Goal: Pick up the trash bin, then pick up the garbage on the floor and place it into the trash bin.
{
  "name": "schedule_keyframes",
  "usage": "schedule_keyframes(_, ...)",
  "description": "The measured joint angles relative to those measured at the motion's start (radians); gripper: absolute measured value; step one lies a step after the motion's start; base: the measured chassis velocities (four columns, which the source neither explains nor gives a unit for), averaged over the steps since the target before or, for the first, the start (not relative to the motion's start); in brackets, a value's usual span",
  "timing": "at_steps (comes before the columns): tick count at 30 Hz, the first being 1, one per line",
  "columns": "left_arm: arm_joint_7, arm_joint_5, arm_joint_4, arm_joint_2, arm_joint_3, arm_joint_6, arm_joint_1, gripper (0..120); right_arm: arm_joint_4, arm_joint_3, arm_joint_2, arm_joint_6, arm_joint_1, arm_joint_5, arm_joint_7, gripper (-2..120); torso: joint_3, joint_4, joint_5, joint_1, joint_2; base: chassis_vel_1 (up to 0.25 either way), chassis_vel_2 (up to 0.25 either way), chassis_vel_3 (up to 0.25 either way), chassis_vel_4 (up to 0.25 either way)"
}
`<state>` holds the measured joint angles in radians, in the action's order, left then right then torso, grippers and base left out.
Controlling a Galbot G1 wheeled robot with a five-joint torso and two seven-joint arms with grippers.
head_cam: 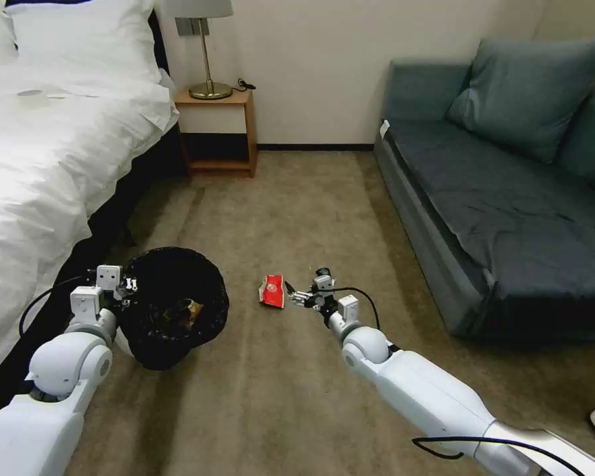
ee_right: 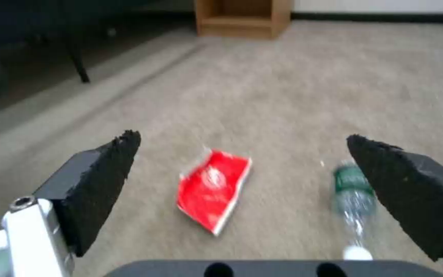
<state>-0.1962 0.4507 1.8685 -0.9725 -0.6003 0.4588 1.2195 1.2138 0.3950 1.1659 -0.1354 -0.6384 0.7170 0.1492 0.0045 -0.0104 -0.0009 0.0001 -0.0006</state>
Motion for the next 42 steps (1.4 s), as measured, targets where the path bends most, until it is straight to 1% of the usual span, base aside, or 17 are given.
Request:
schedule_keyframes(4, 0.000, -0.002, 0.004, 0.000, 0.002, -0.001, 0.004, 5, -0.031, -0.011, 0.002, 0.004, -0.009, 0.009, 0.000, 100, 0.000, 0.0001, -0.0001, 0.000, 0.000, 0.000, 0.000, 0.000, 0.000)
schedule_keyframes(9, 0.000, 0.001, 0.008, 0.008, -0.001, -0.001, 0.005, 5, -0.036, -0.019, 0.001, 0.004, -0.012, 0.010, -0.004, 100, 0.000, 0.0000, -0.0001, 0.000, 0.000, 0.000, 0.000, 0.000, 0.000)
schedule_keyframes(28, 0.006, 0.004, 0.023, 0.020, -0.020, -0.005, 0.023, 5, -0.011, -0.025, -0.001, 0.006, -0.015, 0.028, -0.024, 100, 0.000, 0.0000, -0.0002, 0.000, 0.000, 0.000, 0.000, 0.000, 0.000)
schedule_keyframes(42, 0.009, 0.005, 0.025, 0.024, -0.021, -0.009, 0.026, 5, -0.010, -0.029, -0.003, 0.004, -0.024, 0.029, -0.040, 100, 0.000, 0.0000, -0.0002, 0.000, 0.000, 0.000, 0.000, 0.000, 0.000)
